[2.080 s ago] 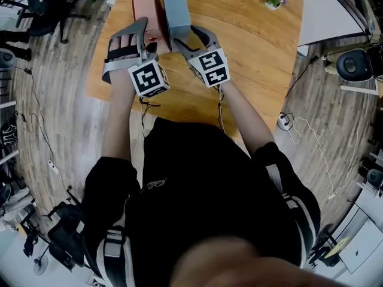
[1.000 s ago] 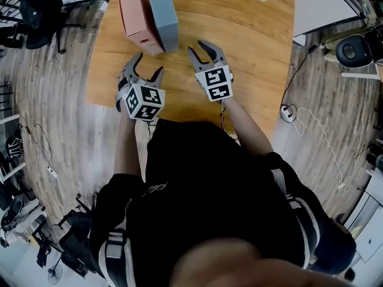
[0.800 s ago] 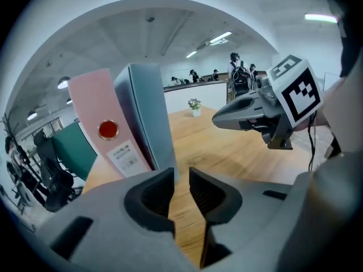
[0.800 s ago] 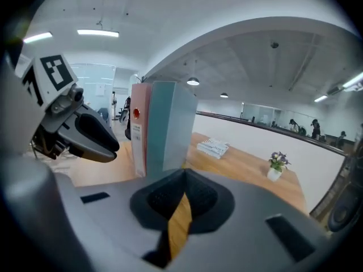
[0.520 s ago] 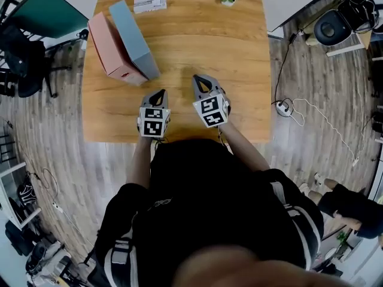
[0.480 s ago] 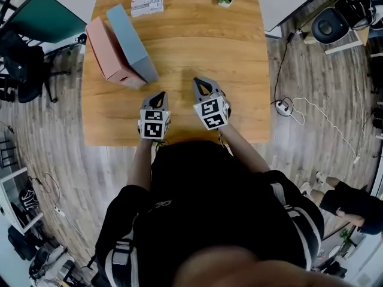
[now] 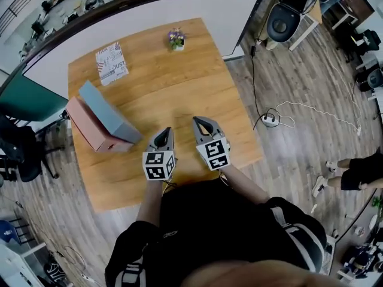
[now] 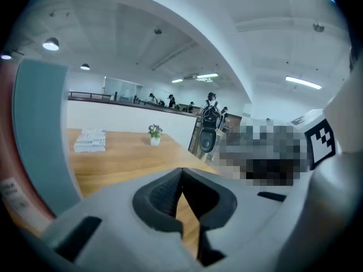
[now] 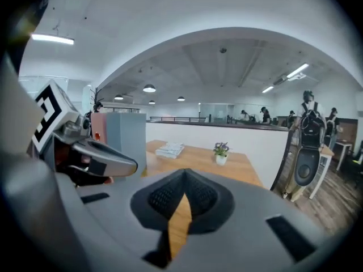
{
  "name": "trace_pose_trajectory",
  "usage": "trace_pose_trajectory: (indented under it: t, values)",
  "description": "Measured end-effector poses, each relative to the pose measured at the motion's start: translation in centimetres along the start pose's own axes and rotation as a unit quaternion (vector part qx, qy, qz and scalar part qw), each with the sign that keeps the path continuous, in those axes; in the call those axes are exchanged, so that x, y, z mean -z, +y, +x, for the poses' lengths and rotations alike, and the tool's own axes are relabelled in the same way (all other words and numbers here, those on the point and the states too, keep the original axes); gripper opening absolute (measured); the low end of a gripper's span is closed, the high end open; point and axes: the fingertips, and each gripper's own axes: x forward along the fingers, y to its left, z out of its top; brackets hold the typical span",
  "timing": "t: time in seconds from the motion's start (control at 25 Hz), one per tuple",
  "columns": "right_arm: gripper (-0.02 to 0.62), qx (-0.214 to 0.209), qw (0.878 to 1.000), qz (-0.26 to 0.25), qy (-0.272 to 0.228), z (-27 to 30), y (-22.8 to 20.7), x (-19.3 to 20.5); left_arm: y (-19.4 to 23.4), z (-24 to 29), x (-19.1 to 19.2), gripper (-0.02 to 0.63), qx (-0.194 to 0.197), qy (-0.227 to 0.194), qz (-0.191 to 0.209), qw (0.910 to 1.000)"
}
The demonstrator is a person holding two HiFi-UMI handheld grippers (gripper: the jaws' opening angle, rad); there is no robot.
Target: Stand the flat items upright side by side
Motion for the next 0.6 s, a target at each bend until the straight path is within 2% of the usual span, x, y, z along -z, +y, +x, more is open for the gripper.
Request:
trace_pose_trajectory:
  t: [0.16,0.32,0.4,0.52,0.6]
  values:
    - [0.005,0.04,0.997,0.013,-0.063,-2.4,-3.4,-5.3,-1.8,-0.6,-7.5,0.0,0.01,-0.084,0.028,0.996]
    - [0.005,0.066,0.988,0.022,-0.135,-5.1,-5.7,-10.9,-1.9,-2.4,-13.5,0.0,-0.008,-0.145,0.039,0.9886]
    - [0.005,0.081,0.984,0.007,-0.156,-5.9,-6.5,-12.8,-1.9,-3.1,-16.1,0.0,-0.019,-0.178,0.065,0.9817]
    - [0.005,0.096,0.98,-0.009,-0.174,-6.8,-7.5,-14.3,-2.7,-4.1,-19.4,0.0,-0.047,-0.229,0.131,0.9635]
    - [0.005,0.092,0.979,-0.011,-0.179,-7.1,-7.5,-14.6,-3.3,-4.4,-19.9,0.0,-0.055,-0.237,0.137,0.9602]
